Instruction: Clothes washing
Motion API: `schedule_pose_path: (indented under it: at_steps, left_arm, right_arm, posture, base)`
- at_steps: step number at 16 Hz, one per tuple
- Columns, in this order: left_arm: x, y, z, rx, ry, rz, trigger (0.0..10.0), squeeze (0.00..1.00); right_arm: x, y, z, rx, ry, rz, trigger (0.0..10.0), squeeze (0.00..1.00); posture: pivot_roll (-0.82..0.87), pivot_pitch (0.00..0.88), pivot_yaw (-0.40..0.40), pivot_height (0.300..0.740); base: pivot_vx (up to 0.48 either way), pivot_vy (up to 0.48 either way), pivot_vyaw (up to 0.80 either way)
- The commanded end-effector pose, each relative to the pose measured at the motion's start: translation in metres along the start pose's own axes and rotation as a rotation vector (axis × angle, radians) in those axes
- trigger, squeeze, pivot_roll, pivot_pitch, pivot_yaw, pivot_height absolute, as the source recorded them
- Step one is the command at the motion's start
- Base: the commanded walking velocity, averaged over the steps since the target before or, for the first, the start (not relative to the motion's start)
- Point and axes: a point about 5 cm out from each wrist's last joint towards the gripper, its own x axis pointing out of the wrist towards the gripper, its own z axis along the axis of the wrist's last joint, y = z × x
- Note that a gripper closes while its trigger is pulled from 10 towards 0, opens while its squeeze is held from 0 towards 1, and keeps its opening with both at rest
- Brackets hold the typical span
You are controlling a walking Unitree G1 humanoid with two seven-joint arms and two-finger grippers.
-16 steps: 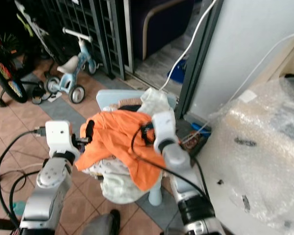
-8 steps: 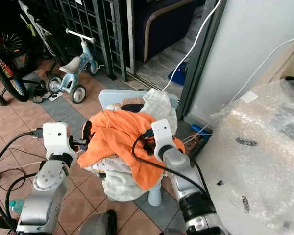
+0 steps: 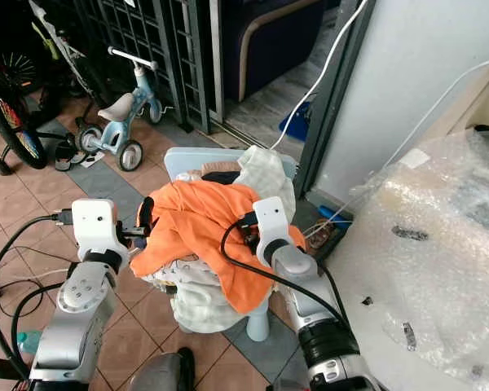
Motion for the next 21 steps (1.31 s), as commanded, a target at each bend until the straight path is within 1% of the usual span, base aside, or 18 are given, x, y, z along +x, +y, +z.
schedule_pose_path:
  at_steps: [1, 3, 5, 7, 10, 11, 13, 15, 16, 17, 18, 19, 21]
  left_arm:
    - [0.001, 0.000, -0.002, 0.012, 0.007, 0.008, 10.0, 0.00]
    - [0.001, 0.000, -0.002, 0.007, 0.008, 0.011, 10.0, 0.00]
    - [0.001, -0.001, -0.003, 0.004, 0.010, 0.011, 10.0, 0.00]
    - [0.000, -0.001, -0.003, 0.002, 0.011, 0.010, 10.0, 0.00]
    - [0.000, -0.001, -0.004, 0.001, 0.016, 0.009, 10.0, 0.00]
    - [0.000, -0.002, -0.004, 0.000, 0.018, 0.008, 10.0, 0.00]
    - [0.000, -0.004, -0.004, 0.008, 0.013, -0.001, 10.0, 0.00]
    - [0.000, -0.006, -0.002, 0.008, 0.004, -0.013, 10.0, 0.00]
    - [0.001, -0.008, -0.002, 0.019, 0.004, -0.023, 10.0, 0.00]
    - [0.001, -0.008, -0.002, 0.026, 0.000, -0.029, 10.0, 0.00]
    - [0.002, -0.009, -0.002, 0.031, -0.006, -0.035, 10.0, 0.00]
    - [0.003, -0.010, -0.001, 0.030, -0.016, -0.050, 10.0, 0.00]
    - [0.003, -0.011, -0.002, 0.026, -0.011, -0.048, 10.0, 0.00]
  right_arm:
    - [-0.001, -0.003, 0.006, 0.011, -0.029, -0.008, 0.0, 0.00]
    - [-0.002, 0.001, 0.020, 0.057, -0.115, 0.026, 0.0, 0.00]
    - [-0.003, 0.006, 0.031, 0.075, -0.179, 0.060, 0.0, 0.00]
    - [-0.004, 0.008, 0.038, 0.093, -0.222, 0.077, 0.0, 0.00]
    - [-0.006, 0.009, 0.043, 0.109, -0.254, 0.086, 0.0, 0.00]
    - [-0.009, 0.009, 0.048, 0.125, -0.292, 0.075, 0.0, 0.00]
    - [-0.019, 0.000, 0.076, 0.153, -0.448, -0.006, 0.0, 0.00]
    - [-0.024, -0.006, 0.088, 0.166, -0.504, -0.048, 0.0, 0.00]
    - [-0.032, -0.013, 0.106, 0.177, -0.577, -0.099, 0.0, 0.00]
    - [-0.038, -0.018, 0.120, 0.175, -0.629, -0.127, 0.0, 0.00]
    - [-0.042, -0.020, 0.127, 0.170, -0.653, -0.143, 0.0, 0.00]
    - [-0.046, -0.022, 0.131, 0.162, -0.675, -0.154, 0.0, 0.00]
    - [-0.047, -0.023, 0.130, 0.152, -0.672, -0.155, 0.0, 0.00]
  posture:
    - [0.00, 0.063, -0.003, 0.740]
    - [0.00, 0.063, -0.007, 0.740]
    - [0.00, 0.062, -0.009, 0.740]
    - [0.00, 0.062, -0.012, 0.740]
    - [-0.01, 0.060, -0.015, 0.740]
    - [-0.01, 0.058, -0.015, 0.740]
    - [-0.01, 0.055, -0.016, 0.740]
    - [-0.01, 0.053, -0.015, 0.740]
    - [-0.01, 0.049, -0.015, 0.740]
    - [-0.02, 0.046, -0.014, 0.740]
    - [-0.02, 0.044, -0.014, 0.740]
    - [-0.02, 0.040, -0.013, 0.740]
    - [-0.02, 0.038, -0.012, 0.740]
  base:
    - [0.000, 0.000, 0.00]
    - [0.000, 0.000, 0.00]
    - [0.000, 0.000, 0.00]
    - [0.000, 0.000, 0.00]
    - [0.000, 0.000, 0.00]
    - [0.000, 0.000, 0.00]
    - [0.000, 0.000, 0.00]
    - [0.000, 0.000, 0.00]
    - [0.000, 0.000, 0.00]
    - [0.000, 0.000, 0.00]
    - [0.000, 0.000, 0.00]
    - [0.000, -0.428, 0.00]
    - [0.000, -0.439, 0.00]
